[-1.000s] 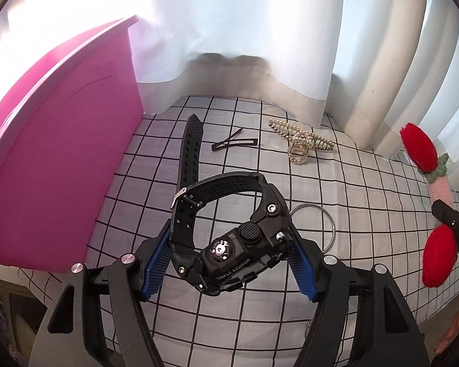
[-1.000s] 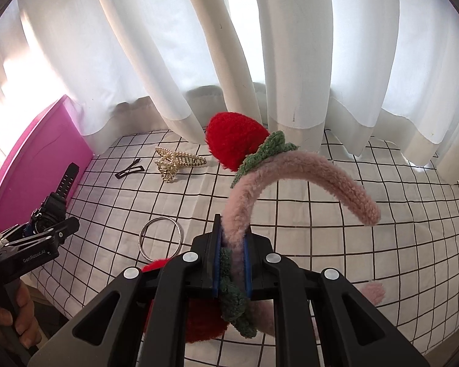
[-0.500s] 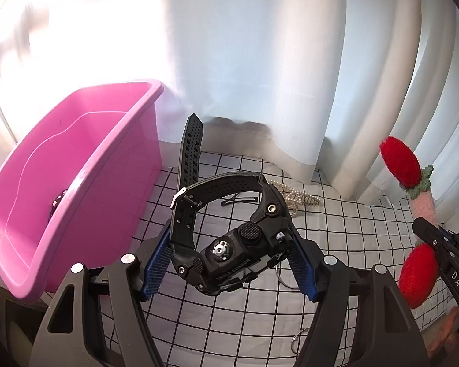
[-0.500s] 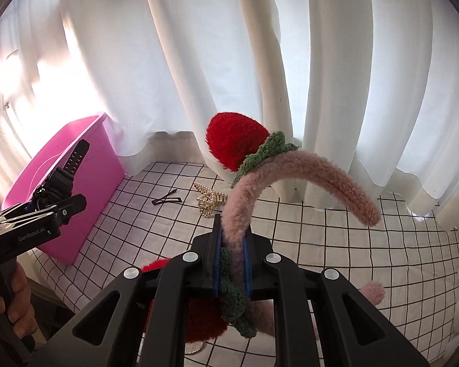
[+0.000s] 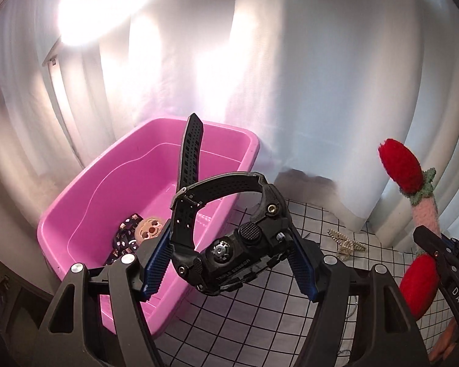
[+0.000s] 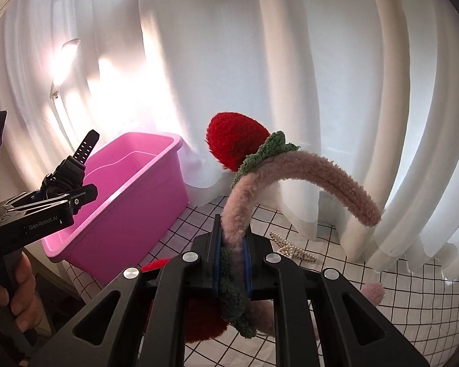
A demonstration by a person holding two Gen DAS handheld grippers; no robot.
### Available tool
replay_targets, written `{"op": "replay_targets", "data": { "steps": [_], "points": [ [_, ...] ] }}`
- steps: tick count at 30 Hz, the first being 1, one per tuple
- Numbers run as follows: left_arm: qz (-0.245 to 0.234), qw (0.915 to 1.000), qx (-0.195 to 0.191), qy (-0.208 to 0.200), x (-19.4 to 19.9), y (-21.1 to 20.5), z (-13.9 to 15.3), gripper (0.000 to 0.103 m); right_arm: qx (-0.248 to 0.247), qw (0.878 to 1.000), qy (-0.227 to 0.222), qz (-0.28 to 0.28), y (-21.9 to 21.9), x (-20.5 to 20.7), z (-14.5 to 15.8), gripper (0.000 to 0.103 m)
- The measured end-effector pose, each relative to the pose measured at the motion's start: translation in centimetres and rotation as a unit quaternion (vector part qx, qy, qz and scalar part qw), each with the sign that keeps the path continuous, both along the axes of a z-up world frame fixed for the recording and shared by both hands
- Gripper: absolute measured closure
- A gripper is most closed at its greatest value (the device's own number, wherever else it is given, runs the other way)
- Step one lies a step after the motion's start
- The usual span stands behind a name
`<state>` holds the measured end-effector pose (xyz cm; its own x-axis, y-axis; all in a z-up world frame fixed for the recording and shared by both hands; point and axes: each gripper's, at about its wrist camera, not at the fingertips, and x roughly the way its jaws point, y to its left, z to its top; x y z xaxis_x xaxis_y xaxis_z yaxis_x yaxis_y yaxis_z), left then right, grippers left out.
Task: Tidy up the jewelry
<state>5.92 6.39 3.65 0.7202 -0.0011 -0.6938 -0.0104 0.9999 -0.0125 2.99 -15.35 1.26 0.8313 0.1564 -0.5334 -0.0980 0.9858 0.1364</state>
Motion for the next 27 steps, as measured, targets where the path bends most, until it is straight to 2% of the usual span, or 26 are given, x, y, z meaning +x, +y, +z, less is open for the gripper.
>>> {"op": "replay_targets", "data": {
  "steps": [8, 17, 27],
  "points": [
    [0.063, 0.998, 0.009, -0.002, 0.1, 6.1, 0.5, 0.036, -0.019, 0.996, -0.02, 0.083, 6.9, 3.2, 2.5, 0.091],
    [0.115, 0.9933, 0.013, -0.006, 0.8, 12.4, 0.8, 0.036, -0.043, 0.987, -0.033, 0.149, 14.1, 6.8, 4.4, 0.091],
    [0.141, 0.9897, 0.016, 0.017, 3.4, 17.1, -1.8, 0.036, -0.084, 0.978, -0.021, 0.191, 21.2, 11.2, 4.1, 0.091]
  ]
}}
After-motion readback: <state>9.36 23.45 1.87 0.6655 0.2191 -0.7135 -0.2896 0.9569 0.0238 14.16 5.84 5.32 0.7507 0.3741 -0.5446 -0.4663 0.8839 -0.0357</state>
